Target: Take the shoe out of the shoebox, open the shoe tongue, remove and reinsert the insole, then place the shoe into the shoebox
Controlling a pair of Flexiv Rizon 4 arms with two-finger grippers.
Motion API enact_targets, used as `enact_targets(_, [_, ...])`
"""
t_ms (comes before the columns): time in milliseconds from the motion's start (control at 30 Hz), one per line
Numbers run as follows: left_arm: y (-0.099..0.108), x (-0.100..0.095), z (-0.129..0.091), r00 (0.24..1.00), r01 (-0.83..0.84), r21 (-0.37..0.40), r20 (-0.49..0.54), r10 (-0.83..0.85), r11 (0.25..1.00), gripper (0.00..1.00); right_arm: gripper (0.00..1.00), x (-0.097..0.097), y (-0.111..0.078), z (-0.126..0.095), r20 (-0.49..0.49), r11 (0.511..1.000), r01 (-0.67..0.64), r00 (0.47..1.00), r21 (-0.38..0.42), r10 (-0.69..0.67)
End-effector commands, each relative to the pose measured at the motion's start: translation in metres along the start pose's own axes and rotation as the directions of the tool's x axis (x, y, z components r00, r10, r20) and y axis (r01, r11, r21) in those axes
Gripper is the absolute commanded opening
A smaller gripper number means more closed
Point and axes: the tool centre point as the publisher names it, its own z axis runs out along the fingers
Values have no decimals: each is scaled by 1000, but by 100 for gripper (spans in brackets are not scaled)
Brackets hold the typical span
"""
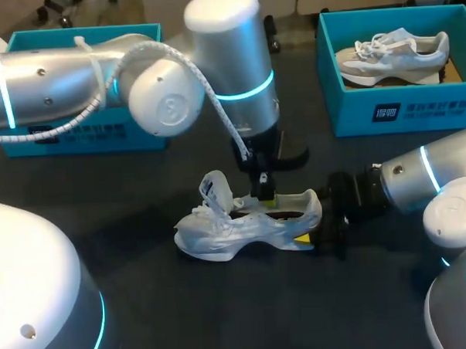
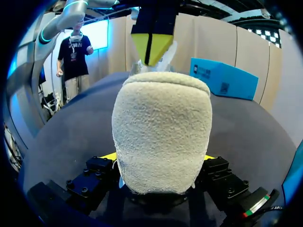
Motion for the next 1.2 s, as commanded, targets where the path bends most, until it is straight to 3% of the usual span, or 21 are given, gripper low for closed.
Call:
enact_targets(33, [-7, -5, 16, 1000, -13, -7, -27, 13, 1000, 0, 0, -3, -5, 2, 1, 1000, 0, 1000, 5, 0])
enact_targets(333, [1, -2, 39, 998, -9, -35, -59, 7, 999, 0, 0, -3, -5, 2, 1, 1000, 0, 1000, 5, 0])
enact_targets(1200, [9, 16, 69, 988, -44, -64, -149, 34, 997, 0, 0, -3, -5, 2, 1, 1000, 0, 1000, 5, 0])
